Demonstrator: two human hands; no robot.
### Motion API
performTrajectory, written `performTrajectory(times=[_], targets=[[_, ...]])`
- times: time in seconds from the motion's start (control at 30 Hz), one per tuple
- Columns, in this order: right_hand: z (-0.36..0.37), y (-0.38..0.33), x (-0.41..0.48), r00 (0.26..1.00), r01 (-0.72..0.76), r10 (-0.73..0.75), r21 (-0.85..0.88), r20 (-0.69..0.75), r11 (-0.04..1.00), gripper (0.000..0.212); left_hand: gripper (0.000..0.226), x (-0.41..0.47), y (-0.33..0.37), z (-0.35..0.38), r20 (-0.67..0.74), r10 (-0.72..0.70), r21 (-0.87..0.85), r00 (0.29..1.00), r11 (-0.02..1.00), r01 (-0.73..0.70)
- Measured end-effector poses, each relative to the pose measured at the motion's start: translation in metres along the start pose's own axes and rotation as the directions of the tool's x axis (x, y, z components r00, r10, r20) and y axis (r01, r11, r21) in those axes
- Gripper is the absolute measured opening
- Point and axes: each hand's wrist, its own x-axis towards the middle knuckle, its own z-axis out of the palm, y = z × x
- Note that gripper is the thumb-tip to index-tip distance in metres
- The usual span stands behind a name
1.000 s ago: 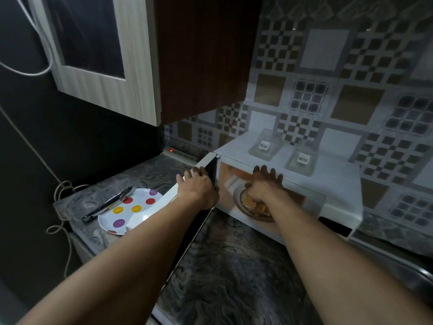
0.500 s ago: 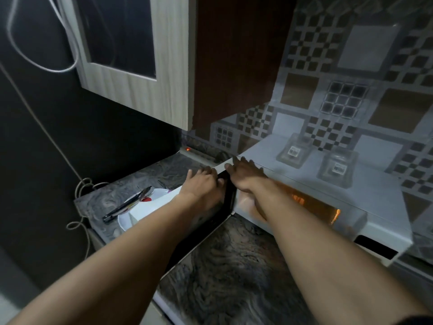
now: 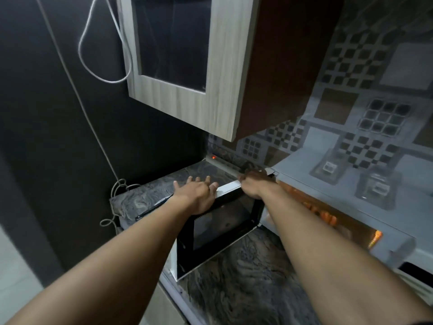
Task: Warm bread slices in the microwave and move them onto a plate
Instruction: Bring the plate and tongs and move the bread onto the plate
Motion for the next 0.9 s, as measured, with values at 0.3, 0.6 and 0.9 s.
performTrajectory(times=[0.3, 0.6, 0.9], targets=[[-0.001, -0.066, 0.012, 0.996, -0.082, 0.083, 0.072, -0.02, 0.994, 0.047, 0.06, 0.047, -0.083, -0.015, -0.008, 0.081, 0.0, 0.997, 0.997, -0.081], [0.02, -0.133, 0.033, 0.974, -0.203, 0.214, 0.133, -0.075, 0.97, 0.051, 0.06, 0.096, -0.163, -0.013, -0.022, 0.218, 0.053, 0.976, 0.975, -0.216], [0.025, -0.171, 0.066, 0.965, -0.247, 0.256, 0.123, -0.06, 0.961, 0.048, 0.06, 0.136, -0.205, -0.007, 0.011, 0.26, 0.005, 0.966, 0.966, -0.26]])
